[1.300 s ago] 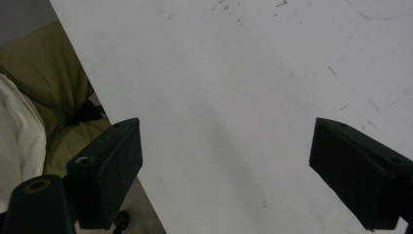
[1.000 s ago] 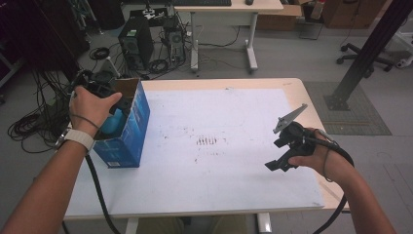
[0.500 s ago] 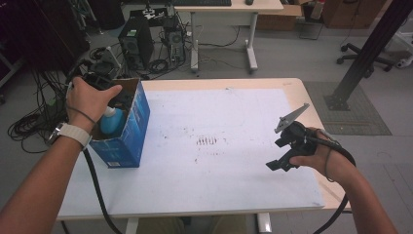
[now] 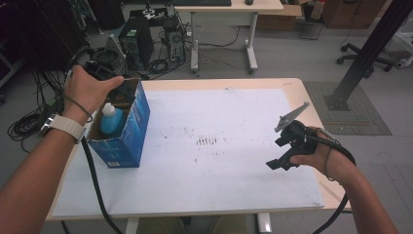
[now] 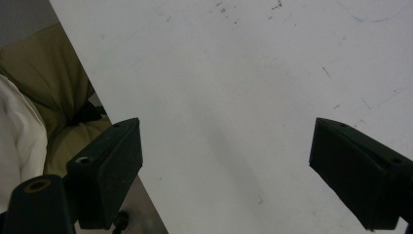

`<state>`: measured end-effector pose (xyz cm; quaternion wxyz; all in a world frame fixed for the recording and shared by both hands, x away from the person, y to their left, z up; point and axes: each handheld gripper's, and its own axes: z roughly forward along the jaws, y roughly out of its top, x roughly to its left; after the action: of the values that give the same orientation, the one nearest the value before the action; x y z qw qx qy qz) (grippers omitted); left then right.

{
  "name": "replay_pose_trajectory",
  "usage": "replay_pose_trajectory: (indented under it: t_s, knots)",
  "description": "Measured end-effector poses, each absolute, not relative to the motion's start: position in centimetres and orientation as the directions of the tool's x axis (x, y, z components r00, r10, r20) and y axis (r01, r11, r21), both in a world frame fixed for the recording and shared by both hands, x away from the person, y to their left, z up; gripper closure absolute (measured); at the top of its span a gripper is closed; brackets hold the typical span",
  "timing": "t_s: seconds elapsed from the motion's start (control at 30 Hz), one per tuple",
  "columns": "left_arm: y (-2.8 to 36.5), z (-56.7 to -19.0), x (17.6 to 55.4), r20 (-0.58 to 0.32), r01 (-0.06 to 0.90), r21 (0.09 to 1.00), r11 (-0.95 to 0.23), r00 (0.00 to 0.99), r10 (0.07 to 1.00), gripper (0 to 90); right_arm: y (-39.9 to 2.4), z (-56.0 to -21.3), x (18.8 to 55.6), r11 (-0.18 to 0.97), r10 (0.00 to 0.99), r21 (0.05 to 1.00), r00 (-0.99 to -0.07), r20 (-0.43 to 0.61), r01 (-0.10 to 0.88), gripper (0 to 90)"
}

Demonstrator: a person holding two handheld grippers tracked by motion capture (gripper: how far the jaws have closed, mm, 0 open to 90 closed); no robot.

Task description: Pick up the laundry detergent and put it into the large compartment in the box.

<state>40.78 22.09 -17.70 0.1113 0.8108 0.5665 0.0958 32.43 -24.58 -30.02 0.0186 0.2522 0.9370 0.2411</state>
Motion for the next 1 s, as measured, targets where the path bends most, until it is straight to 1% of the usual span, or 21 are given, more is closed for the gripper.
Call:
replay_pose_trajectory:
  t_s: [0.47,0.8,1.0]
  knots:
    - [19.9,-16.1,40.7,0.021,0.866,0.298,-0.402,0.415,0.91,12.5,-24.1,-29.9,33.0,0.762,0.475,0.457,-0.876,0.088,0.459,12.3]
    - [18.9,-16.0,40.3,0.013,0.845,0.278,-0.457,0.472,0.881,12.4,-23.8,-29.9,33.0,0.765,0.47,0.456,-0.878,0.088,0.456,12.3]
    - [18.1,-16.1,40.1,-0.002,0.831,0.282,-0.479,0.5,0.866,12.5,-23.7,-29.8,32.9,0.765,0.468,0.458,-0.879,0.087,0.453,12.3]
